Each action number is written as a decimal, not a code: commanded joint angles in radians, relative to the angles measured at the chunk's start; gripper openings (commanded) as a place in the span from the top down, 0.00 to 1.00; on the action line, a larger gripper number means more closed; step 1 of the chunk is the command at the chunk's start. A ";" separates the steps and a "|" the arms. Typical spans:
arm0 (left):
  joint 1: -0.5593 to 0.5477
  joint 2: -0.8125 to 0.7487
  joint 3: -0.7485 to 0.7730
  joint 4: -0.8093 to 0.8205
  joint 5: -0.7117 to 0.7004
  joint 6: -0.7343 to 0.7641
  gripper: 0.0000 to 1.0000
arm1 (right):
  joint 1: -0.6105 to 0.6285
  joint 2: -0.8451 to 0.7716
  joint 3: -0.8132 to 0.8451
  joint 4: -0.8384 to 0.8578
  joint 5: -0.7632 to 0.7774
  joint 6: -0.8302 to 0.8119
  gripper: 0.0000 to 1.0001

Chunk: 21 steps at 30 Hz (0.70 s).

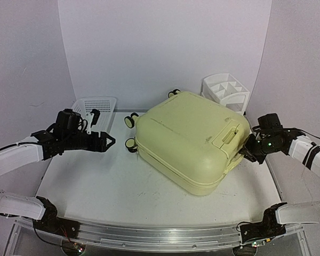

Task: Open, take out, and arrange the luggage
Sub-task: Position the luggage at the center of the board, then pick up the handle of luggage.

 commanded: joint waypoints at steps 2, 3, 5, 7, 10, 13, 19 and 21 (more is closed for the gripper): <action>0.001 0.046 -0.061 0.271 0.036 0.152 0.17 | 0.002 0.000 0.095 0.004 0.060 -0.216 0.90; 0.001 0.062 -0.072 0.316 0.076 0.183 0.18 | 0.002 -0.002 0.098 0.004 0.058 -0.226 0.88; 0.001 0.103 -0.085 0.385 0.091 0.217 0.20 | 0.001 -0.007 0.103 0.004 0.058 -0.236 0.79; 0.001 0.162 -0.088 0.440 0.097 0.241 0.22 | 0.002 -0.012 0.108 0.003 0.061 -0.242 0.72; 0.000 0.246 -0.073 0.506 0.160 0.296 0.33 | 0.001 -0.018 0.125 -0.007 0.064 -0.251 0.62; -0.001 0.328 -0.054 0.557 0.178 0.320 0.34 | 0.002 -0.028 0.147 -0.029 0.068 -0.259 0.57; 0.001 0.461 -0.028 0.666 0.158 0.470 0.45 | 0.001 -0.044 0.211 -0.064 0.050 -0.300 0.51; 0.005 0.506 -0.016 0.695 0.161 0.504 0.52 | 0.001 -0.044 0.238 -0.069 0.025 -0.317 0.48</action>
